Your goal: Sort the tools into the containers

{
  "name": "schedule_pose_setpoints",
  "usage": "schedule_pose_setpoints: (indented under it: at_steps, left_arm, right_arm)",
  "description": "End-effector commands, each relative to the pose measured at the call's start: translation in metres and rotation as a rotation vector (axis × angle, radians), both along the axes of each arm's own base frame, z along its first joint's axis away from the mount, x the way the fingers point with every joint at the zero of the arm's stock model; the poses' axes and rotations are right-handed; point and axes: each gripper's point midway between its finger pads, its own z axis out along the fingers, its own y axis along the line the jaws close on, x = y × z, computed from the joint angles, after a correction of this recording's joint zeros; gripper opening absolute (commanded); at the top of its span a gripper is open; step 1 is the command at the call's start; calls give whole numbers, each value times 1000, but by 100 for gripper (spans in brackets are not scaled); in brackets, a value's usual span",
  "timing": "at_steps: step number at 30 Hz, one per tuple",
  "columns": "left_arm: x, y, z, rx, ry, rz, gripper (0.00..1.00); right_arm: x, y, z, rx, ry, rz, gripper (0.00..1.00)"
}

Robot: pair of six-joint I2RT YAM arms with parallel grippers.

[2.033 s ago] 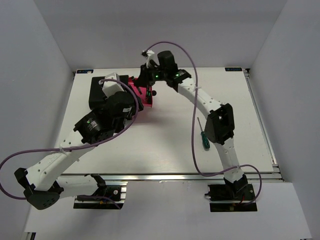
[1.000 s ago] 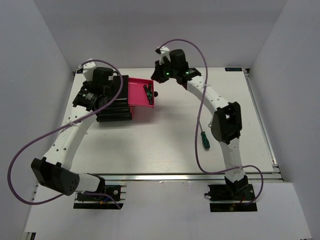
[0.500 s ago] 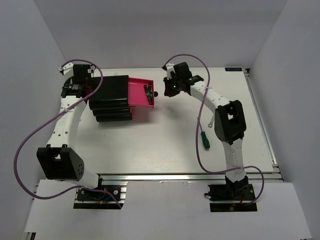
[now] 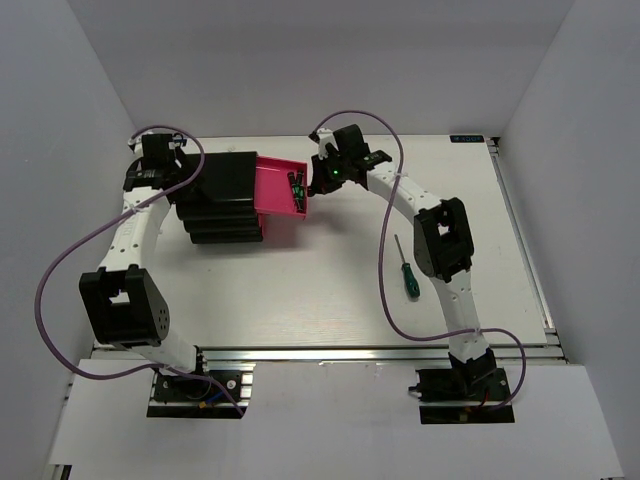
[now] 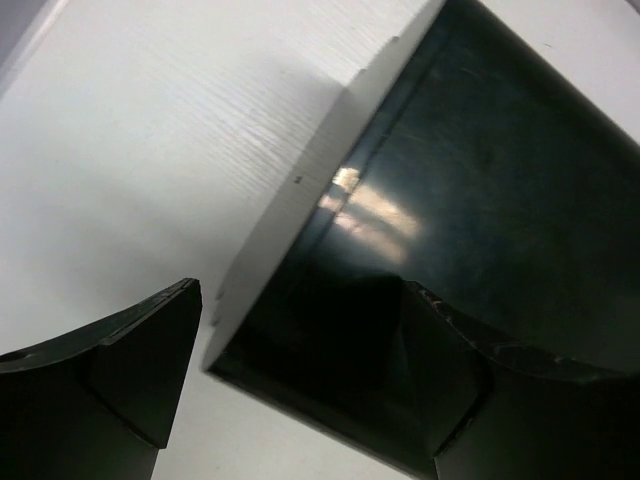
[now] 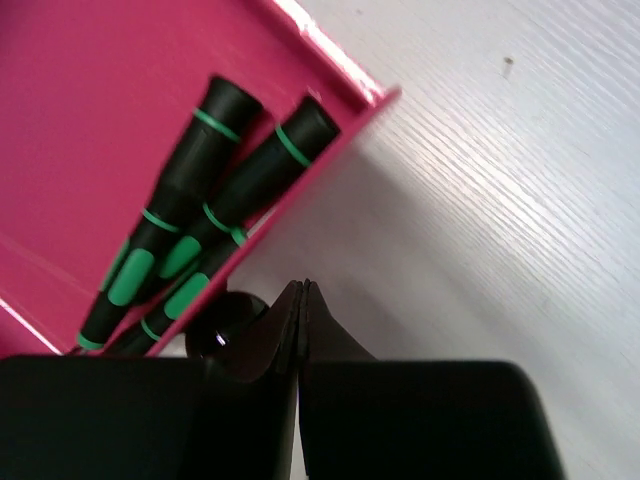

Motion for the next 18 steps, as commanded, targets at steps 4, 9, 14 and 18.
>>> schedule_pose_setpoints:
  at_steps: [4,9,14,18]
  left_arm:
    - [1,-17,-15,-74,8,-137,90]
    - [2,-24,-24,-113,24,-172,89]
    - [1,-33,-34,-157,30,-202,89]
    - [-1,-44,-42,-205,39,-244,89]
  right_arm:
    - [-16,47,71,270,-5,126,0]
    - [-25,66,88,330,-8,161,0]
    - [-28,81,92,357,-10,164,0]
    - [-26,96,94,378,-17,158,0]
